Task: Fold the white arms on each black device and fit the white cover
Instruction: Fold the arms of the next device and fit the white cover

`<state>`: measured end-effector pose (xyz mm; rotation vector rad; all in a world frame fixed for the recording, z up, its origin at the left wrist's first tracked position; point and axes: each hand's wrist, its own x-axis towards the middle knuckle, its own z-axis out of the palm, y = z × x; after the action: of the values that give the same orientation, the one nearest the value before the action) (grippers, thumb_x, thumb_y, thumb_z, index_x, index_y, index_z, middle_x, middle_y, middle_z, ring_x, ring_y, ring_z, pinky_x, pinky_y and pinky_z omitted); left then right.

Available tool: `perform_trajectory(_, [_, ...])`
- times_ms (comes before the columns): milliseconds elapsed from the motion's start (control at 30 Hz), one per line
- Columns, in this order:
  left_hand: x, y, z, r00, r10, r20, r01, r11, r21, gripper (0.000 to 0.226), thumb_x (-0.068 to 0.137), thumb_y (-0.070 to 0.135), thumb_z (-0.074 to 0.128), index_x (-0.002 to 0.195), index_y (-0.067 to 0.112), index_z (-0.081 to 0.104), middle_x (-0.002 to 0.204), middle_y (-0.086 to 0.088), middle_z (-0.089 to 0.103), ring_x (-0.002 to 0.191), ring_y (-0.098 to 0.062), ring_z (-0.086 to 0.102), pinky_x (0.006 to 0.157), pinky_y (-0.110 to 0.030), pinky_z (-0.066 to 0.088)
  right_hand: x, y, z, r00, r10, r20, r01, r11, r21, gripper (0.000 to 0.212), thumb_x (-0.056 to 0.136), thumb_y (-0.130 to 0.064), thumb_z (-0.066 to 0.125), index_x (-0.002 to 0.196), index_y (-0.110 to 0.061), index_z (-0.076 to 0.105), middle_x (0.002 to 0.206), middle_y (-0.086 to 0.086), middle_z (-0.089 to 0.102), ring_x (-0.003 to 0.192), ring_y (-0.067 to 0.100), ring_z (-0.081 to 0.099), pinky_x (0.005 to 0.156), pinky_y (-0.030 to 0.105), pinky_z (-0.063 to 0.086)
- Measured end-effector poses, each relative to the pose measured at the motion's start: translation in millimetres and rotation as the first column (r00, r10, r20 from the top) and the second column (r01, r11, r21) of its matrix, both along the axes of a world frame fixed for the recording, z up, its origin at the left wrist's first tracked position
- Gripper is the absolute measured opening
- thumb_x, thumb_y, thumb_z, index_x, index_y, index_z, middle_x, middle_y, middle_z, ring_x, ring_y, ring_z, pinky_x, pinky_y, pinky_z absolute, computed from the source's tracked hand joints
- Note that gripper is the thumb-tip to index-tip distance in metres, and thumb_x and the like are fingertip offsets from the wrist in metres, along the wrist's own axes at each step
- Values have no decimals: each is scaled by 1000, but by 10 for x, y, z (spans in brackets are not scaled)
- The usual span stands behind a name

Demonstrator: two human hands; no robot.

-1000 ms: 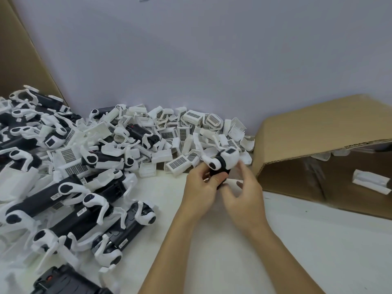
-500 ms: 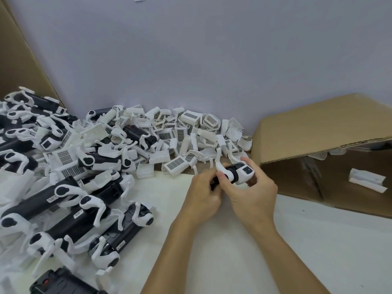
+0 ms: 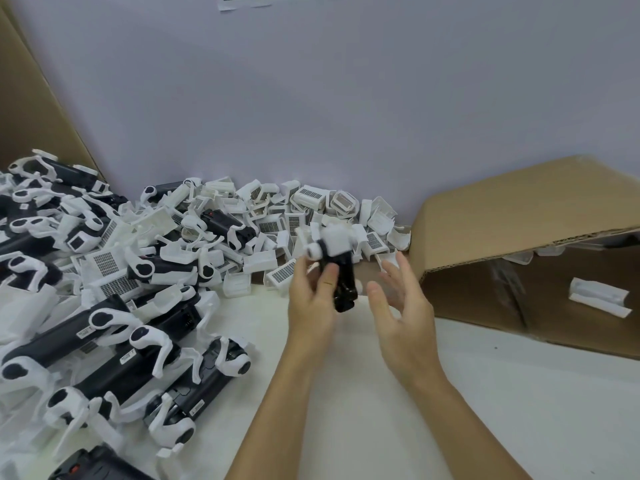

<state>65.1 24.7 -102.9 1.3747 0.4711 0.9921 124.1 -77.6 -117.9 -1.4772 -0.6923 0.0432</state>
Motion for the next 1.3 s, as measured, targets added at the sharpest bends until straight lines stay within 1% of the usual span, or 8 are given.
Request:
perform_trajectory(167, [-24, 156, 75, 962, 164, 220, -22, 846, -533, 27, 104, 30, 47, 101, 13, 68, 100, -10, 74, 100, -28, 67, 95, -45, 51, 42, 5, -29, 998, -56, -11, 56, 998, -42, 46, 100, -10, 53, 142, -26, 47, 121, -13, 63, 108, -7, 57, 78, 5, 43])
perform_trajectory(333, [-39, 186, 61, 969, 129, 210, 47, 739, -672, 41, 107, 38, 38, 94, 12, 66, 75, -3, 74, 64, -16, 71, 73, -37, 54, 50, 21, -46, 997, -71, -20, 69, 996, -51, 41, 99, -6, 51, 137, -23, 54, 112, -11, 66, 94, -7, 60, 71, 8, 44])
perform_trajectory(533, [-72, 94, 152, 957, -165, 237, 273, 781, -562, 19, 70, 37, 76, 69, 20, 67, 63, 1, 57, 50, -10, 49, 54, -23, 40, 46, 18, -11, 994, -84, -63, 82, 996, -39, 38, 100, -6, 48, 129, -30, 53, 107, -9, 68, 84, -8, 60, 67, 14, 48])
perform_trajectory(700, [-71, 99, 121, 928, -167, 332, 349, 701, -622, 22, 73, 34, 71, 77, 13, 71, 74, -7, 58, 64, -18, 60, 86, -38, 45, 57, 20, 1, 989, -83, -121, 75, 995, -70, 35, 101, -8, 47, 131, -22, 58, 106, -5, 70, 98, 4, 63, 81, 36, 55])
perform_trajectory(833, [-71, 85, 134, 927, -190, 322, 354, 725, -591, 47, 78, 39, 63, 105, 1, 62, 72, -8, 61, 59, -22, 63, 79, -34, 42, 57, 10, 11, 988, -41, -147, 29, 996, -86, 39, 96, 1, 47, 125, -18, 64, 95, -3, 72, 89, 8, 67, 80, 37, 55])
perform_trajectory(967, [-77, 39, 162, 952, -189, 239, 290, 805, -518, 43, 97, 32, 49, 122, -2, 57, 100, -18, 63, 80, -28, 62, 75, -36, 46, 39, 3, 35, 983, 101, -151, -119, 986, -113, 46, 89, 9, 46, 118, -22, 65, 81, 1, 72, 67, 12, 69, 63, 24, 52])
perform_trajectory(1167, [-83, -1, 174, 948, -221, 231, 303, 849, -433, 31, 103, 25, 44, 121, 4, 57, 111, -20, 68, 85, -31, 65, 72, -41, 57, 15, 3, 95, 844, 403, -354, -421, 907, 30, 44, 78, -20, 57, 122, -25, 65, 96, 1, 75, 74, 25, 71, 63, 21, 51])
perform_trajectory(1300, [-60, 5, 133, 960, -189, 206, 260, 874, -411, 37, 92, 30, 55, 115, 0, 53, 77, -15, 65, 87, -43, 55, 72, -50, 51, -71, 82, 71, 790, 426, -441, -426, 899, 104, 19, 96, -8, 58, 113, -13, 65, 95, 12, 68, 79, 20, 64, 70, 29, 53])
